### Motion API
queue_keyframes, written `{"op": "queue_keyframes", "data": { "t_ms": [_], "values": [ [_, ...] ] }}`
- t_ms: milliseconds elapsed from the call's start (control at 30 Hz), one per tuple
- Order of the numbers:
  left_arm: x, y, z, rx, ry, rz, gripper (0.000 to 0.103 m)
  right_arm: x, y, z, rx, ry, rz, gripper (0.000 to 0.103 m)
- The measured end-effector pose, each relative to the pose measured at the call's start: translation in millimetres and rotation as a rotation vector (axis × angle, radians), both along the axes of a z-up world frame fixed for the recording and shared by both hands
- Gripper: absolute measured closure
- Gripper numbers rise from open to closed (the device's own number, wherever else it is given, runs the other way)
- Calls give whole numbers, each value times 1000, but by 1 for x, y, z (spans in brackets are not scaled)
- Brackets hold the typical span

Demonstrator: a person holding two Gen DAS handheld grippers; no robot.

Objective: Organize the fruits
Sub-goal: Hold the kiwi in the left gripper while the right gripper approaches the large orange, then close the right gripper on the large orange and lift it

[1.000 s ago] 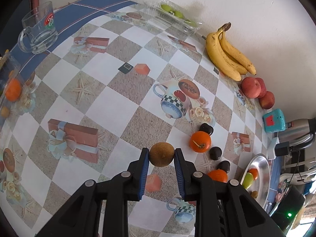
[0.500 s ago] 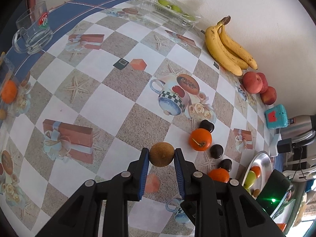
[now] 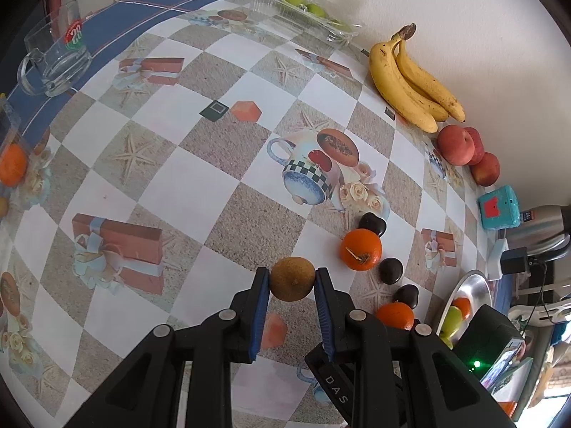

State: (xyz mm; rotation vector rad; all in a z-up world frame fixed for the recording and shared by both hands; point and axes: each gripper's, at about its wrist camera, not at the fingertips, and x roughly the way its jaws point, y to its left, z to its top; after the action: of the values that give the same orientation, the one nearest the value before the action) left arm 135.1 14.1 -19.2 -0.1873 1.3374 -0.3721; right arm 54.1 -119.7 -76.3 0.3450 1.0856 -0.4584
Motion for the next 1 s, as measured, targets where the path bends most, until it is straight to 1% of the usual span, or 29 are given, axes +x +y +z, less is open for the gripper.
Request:
{"op": "queue_keyframes", "data": {
  "t_ms": [667, 767, 800, 833, 867, 900, 933, 1000],
  "values": [
    [2, -1, 0, -19, 14, -5, 76, 2, 1, 1, 11, 19, 6, 0],
    [1, -2, 0, -21, 15, -8, 76, 3, 0, 3, 17, 32, -9, 3],
    [1, -2, 0, -22, 16, -9, 76, 2, 1, 4, 14, 34, -14, 8],
    [1, -3, 0, -23, 17, -11, 76, 1, 1, 6, 13, 28, -17, 18],
    [1, -3, 1, -24, 18, -11, 76, 0, 2, 8, 8, 20, -19, 25],
    [1, -3, 1, -24, 18, -11, 76, -1, 2, 11, 6, 13, -15, 38],
    [1, -3, 1, -24, 18, -11, 76, -1, 2, 13, 12, 10, -9, 47],
    [1, -3, 0, -24, 19, -11, 75, -2, 1, 14, 17, 12, -16, 53]
  ]
}}
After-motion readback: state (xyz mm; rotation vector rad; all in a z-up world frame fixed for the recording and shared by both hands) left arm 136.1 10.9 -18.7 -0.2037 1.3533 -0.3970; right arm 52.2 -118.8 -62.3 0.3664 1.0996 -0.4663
